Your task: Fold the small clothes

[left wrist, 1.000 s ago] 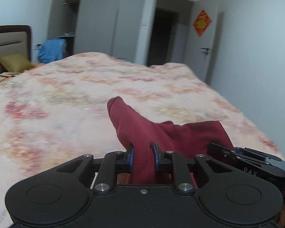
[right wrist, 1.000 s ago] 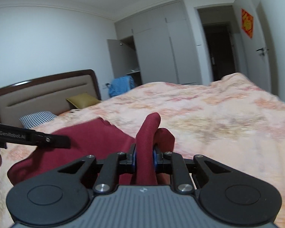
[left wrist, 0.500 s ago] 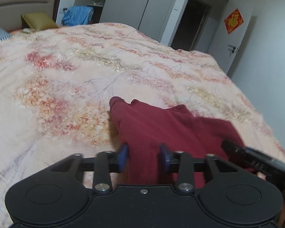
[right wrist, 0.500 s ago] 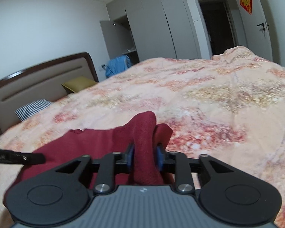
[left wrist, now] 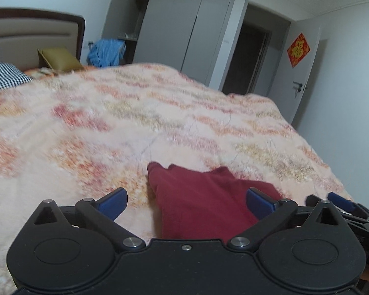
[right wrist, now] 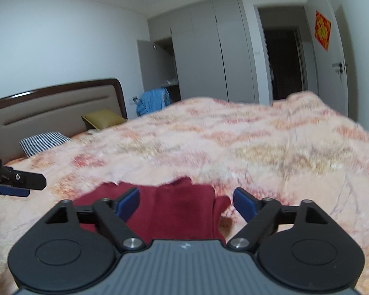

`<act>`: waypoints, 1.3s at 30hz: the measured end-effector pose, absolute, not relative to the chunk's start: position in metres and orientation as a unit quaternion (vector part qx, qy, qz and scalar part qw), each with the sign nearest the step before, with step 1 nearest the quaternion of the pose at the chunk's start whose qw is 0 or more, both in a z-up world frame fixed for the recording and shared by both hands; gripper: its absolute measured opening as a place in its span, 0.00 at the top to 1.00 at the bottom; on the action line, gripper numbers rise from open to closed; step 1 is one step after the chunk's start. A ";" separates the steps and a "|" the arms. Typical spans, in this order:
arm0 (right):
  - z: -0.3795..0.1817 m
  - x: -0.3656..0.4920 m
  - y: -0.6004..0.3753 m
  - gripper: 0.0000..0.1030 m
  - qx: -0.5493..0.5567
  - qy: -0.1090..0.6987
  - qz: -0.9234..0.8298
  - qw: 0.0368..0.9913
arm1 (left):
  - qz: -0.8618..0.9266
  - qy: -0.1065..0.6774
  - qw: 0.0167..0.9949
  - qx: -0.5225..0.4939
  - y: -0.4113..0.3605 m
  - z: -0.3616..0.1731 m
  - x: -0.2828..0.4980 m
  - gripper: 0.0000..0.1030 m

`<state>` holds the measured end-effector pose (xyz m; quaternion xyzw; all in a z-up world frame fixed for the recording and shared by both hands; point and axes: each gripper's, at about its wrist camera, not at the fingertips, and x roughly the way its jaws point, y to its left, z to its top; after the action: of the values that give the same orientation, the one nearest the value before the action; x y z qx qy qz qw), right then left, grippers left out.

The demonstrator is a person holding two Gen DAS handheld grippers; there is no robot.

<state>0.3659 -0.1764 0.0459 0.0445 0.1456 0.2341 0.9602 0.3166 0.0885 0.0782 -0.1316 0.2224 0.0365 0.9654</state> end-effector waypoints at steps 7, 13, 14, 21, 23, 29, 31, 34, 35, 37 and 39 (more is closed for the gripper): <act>0.079 0.296 -0.197 0.00 0.047 0.098 0.243 0.964 | 0.055 0.177 0.975 -0.121 0.068 0.094 0.243 0.01; 0.084 0.228 -0.211 0.00 0.049 0.078 0.245 0.965 | 0.061 0.159 0.980 -0.103 0.048 0.087 0.178 0.01; 0.083 0.216 -0.212 0.00 0.047 0.077 0.245 0.965 | 0.062 0.156 0.980 -0.102 0.045 0.084 0.167 0.01; 0.061 0.141 -0.217 0.00 0.037 0.076 0.236 0.968 | 0.074 0.161 0.981 -0.080 0.030 0.049 0.109 0.01; 0.051 0.123 -0.217 0.00 0.039 0.076 0.230 0.969 | 0.084 0.161 0.981 -0.074 0.028 0.035 0.098 0.01; 0.026 0.092 -0.215 0.00 0.037 0.074 0.206 0.975 | 0.091 0.166 0.979 -0.079 0.026 0.017 0.075 0.01; 0.022 0.089 -0.214 0.00 0.036 0.083 0.205 0.975 | 0.090 0.165 0.979 -0.080 0.027 0.016 0.071 0.01; 0.017 0.087 -0.211 0.00 0.033 0.092 0.207 0.973 | 0.095 0.165 0.979 -0.078 0.028 0.016 0.070 0.01; 0.016 0.087 -0.210 0.00 0.032 0.094 0.208 0.973 | 0.095 0.164 0.979 -0.078 0.029 0.016 0.070 0.01; 0.015 0.087 -0.208 0.00 0.028 0.097 0.211 0.972 | 0.095 0.164 0.979 -0.080 0.029 0.016 0.068 0.01; 0.015 0.088 -0.205 0.00 0.025 0.097 0.213 0.972 | 0.096 0.165 0.978 -0.081 0.030 0.016 0.068 0.01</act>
<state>0.0877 -0.2053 0.0152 0.0246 0.0967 0.2130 0.9720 0.0681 0.0304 0.0160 -0.0815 0.1645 0.0957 0.9783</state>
